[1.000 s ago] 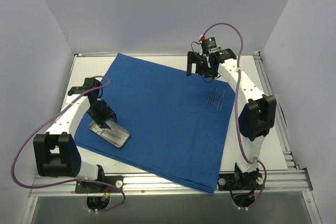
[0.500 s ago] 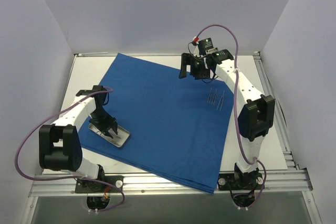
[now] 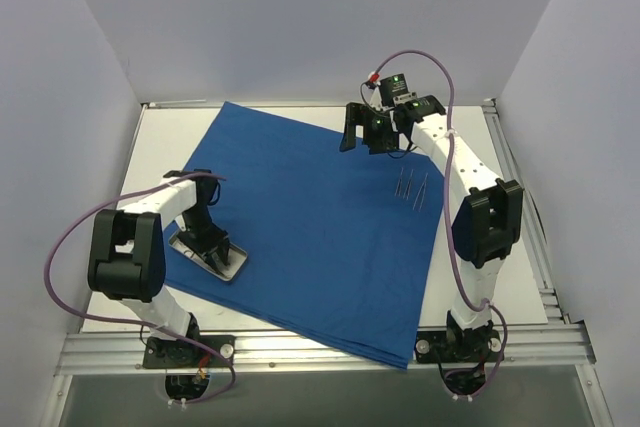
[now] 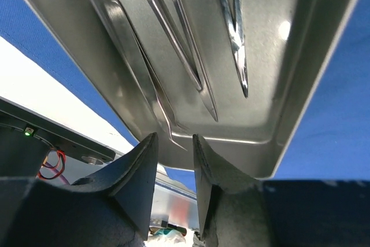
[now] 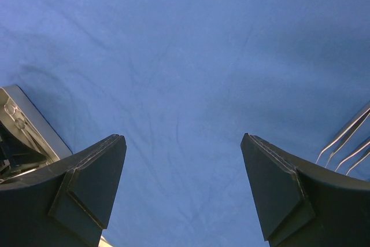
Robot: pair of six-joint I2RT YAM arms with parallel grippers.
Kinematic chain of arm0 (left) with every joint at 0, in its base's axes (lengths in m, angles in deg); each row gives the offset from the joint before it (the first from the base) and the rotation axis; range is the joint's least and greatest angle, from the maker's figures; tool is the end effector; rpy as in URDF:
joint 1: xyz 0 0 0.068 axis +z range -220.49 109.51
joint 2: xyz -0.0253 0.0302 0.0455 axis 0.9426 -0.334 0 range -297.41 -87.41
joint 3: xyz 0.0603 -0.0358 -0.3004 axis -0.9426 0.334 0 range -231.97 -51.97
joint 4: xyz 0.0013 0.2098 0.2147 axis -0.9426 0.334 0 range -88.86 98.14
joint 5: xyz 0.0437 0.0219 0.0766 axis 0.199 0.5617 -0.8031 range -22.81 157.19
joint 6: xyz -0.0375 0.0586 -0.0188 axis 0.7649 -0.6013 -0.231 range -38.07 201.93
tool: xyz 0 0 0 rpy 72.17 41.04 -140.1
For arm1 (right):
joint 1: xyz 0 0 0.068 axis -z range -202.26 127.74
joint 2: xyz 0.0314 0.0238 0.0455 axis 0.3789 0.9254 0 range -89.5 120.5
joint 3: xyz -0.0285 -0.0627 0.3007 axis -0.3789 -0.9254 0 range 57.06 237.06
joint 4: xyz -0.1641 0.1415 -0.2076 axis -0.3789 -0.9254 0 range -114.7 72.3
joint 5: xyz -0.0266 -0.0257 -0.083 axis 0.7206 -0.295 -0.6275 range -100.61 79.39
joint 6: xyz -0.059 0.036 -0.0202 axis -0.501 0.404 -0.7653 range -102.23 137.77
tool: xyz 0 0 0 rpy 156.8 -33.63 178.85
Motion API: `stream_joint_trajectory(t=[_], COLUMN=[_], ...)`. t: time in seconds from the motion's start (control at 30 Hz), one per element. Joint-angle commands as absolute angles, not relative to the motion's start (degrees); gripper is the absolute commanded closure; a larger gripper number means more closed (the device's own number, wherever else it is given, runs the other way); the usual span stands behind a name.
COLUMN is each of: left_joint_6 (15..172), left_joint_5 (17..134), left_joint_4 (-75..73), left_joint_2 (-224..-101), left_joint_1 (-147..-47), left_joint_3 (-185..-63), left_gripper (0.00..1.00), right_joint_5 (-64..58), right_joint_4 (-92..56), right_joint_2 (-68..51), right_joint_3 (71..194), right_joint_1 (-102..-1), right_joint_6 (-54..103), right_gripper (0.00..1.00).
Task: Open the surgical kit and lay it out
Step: Adjust the medical item in the container.
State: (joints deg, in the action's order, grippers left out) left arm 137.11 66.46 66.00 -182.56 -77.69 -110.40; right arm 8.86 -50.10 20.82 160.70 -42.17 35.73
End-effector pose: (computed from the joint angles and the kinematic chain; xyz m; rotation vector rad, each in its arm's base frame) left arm 0.2831 -0.0349 0.1593 1.2059 -2.7146 -0.1722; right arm 0.4788 0.1945 0.3398 -0.2272 2.3003 0.7297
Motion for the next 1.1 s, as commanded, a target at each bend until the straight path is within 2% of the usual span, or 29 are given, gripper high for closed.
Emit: stream_joint_trajectory(t=[0.0, 0.33, 0.6, 0.8, 0.87, 0.9, 1.07], left_joint_6=[138.79, 138.88, 137.83, 136.77, 136.33, 135.9, 135.1], left_joint_5=[65.08, 66.67, 66.23, 65.62, 65.0, 64.65, 64.82], left_joint_4=[66.62, 63.63, 61.35, 60.9, 61.6, 61.87, 62.66], left_joint_2=[-184.17, -187.16, -190.15, -190.77, -190.33, -190.24, -189.71], left_joint_1=[-78.05, -78.05, -78.05, -78.13, -78.14, -78.05, -78.13], left_joint_3=[-111.82, -110.5, -111.38, -113.75, -114.72, -115.59, -116.92], left_gripper=[0.6, 0.6, 0.65, 0.82, 0.84, 0.89, 0.98], right_joint_5=[10.05, 10.57, 10.4, 9.78, 9.78, 9.7, 9.52], right_joint_4=[-49.69, -49.6, -49.95, -50.22, -50.13, -50.22, -50.31], right_joint_2=[21.07, 21.33, 21.33, 21.16, 21.16, 21.24, 21.68], right_joint_3=[160.6, 160.42, 160.69, 160.69, 160.86, 160.86, 161.48], right_joint_1=[-41.6, -41.42, -41.34, -41.42, -41.34, -41.34, -41.51], right_joint_6=[36.05, 36.32, 36.32, 36.05, 36.05, 36.05, 36.05], right_gripper=[0.16, 0.16, 0.16, 0.15, 0.15, 0.15, 0.16])
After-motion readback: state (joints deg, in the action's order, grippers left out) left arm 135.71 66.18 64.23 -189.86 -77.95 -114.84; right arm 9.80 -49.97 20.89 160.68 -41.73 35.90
